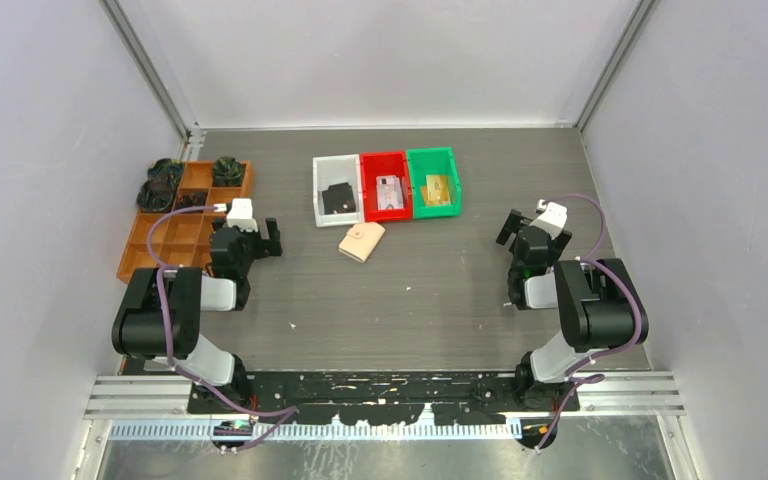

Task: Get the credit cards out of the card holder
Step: Move the card holder to the center of the board.

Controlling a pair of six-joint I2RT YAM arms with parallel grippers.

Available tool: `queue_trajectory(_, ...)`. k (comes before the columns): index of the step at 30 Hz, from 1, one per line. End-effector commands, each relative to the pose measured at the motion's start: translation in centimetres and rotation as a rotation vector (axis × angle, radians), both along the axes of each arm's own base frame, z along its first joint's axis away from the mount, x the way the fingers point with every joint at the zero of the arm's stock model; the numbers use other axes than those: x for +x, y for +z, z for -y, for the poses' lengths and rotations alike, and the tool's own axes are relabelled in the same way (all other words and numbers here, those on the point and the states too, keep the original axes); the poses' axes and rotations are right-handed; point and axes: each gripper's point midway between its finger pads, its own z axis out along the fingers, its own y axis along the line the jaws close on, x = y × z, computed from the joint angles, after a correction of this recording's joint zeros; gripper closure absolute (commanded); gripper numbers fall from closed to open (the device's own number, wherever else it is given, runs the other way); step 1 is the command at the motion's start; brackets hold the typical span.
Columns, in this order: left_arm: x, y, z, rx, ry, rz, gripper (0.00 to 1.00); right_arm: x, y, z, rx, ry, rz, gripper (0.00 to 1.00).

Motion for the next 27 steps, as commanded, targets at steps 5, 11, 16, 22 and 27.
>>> queue_trajectory(5,0.9,1.3,-0.1,0.012,-0.006,0.043,0.0,0.7,1.9,0.0,0.003,-0.005,0.071,0.01)
queue_trajectory(11,0.9,1.3,-0.1,0.012,-0.006,0.044,0.0,0.7,1.9,0.0,0.003,-0.005,0.071,0.01)
queue_trajectory(16,1.2,2.3,-0.8,-0.015,0.03,0.016,0.0,0.0,2.9,0.5,0.01,-0.052,0.099,0.01)
queue_trajectory(22,0.7,2.8,0.6,-0.003,-0.11,-0.167,0.0,-1.2,5.7,2.1,0.008,-0.23,-0.042,0.01)
queue_trajectory(27,0.3,5.5,0.1,-0.027,-0.103,-0.22,0.0,-0.5,9.3,0.9,0.132,-0.225,-0.01,0.01)
